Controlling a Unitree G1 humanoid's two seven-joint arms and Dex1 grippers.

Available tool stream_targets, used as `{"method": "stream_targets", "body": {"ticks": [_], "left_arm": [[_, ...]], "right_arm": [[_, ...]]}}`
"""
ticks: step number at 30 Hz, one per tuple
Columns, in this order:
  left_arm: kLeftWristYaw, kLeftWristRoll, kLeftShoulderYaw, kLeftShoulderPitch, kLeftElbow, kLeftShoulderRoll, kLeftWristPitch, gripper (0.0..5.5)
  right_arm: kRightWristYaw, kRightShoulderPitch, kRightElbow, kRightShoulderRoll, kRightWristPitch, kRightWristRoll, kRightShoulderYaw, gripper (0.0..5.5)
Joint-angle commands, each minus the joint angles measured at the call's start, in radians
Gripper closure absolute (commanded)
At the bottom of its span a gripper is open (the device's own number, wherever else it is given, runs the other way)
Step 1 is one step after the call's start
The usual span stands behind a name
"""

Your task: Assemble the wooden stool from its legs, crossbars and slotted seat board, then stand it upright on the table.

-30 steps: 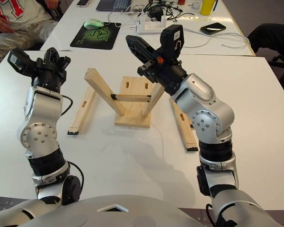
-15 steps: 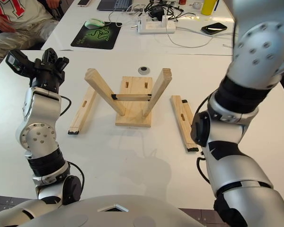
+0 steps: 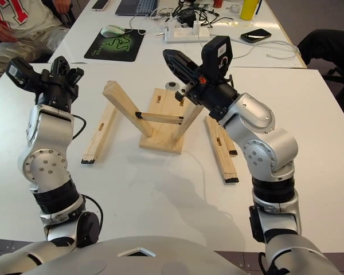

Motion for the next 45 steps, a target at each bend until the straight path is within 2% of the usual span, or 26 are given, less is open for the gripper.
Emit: {"method": "stream_targets", "body": {"ticks": [1, 7, 11, 16, 19, 23, 36, 40, 45], "left_arm": [[-0.003, 0.006, 0.007, -0.030, -0.003, 0.010, 0.017, 5.50], [-0.062, -0.009, 0.021, -0.141, 0.036, 0.090, 0.057, 5.50], [-0.146, -0.029, 0.016, -0.321, 0.149, 0.147, 0.085, 5.50], [-0.193, -0.094, 0.031, -0.467, 0.246, 0.131, 0.107, 5.50], [-0.265, -0.124, -0.015, -0.595, 0.296, 0.130, 0.137, 5.50], [-0.307, -0.095, -0.078, -0.493, 0.303, 0.103, 0.175, 5.50], [-0.345, 0.058, -0.171, -0.234, 0.433, 0.036, 0.206, 5.50], [-0.335, 0.052, -0.135, -0.290, 0.369, 0.018, 0.176, 5.50], [-0.277, -0.018, -0.019, -0.520, 0.232, 0.062, 0.151, 5.50]], "right_arm": [[-0.050, -0.075, 0.070, 0.077, -0.034, -0.011, -0.054, 5.48], [-0.090, -0.214, 0.082, 0.108, -0.051, 0.023, -0.148, 5.48], [-0.115, -0.311, 0.120, 0.109, -0.066, 0.031, -0.206, 5.48], [-0.109, -0.336, 0.165, 0.110, -0.092, 0.004, -0.224, 5.48], [-0.100, -0.323, 0.187, 0.113, -0.123, -0.023, -0.226, 5.48], [-0.095, -0.304, 0.183, 0.118, -0.134, -0.033, -0.226, 5.48], [-0.090, -0.276, 0.180, 0.116, -0.128, -0.051, -0.219, 5.48], [-0.087, -0.275, 0.183, 0.113, -0.131, -0.055, -0.219, 5.48], [-0.089, -0.257, 0.199, 0.106, -0.136, -0.081, -0.222, 5.48]]}}
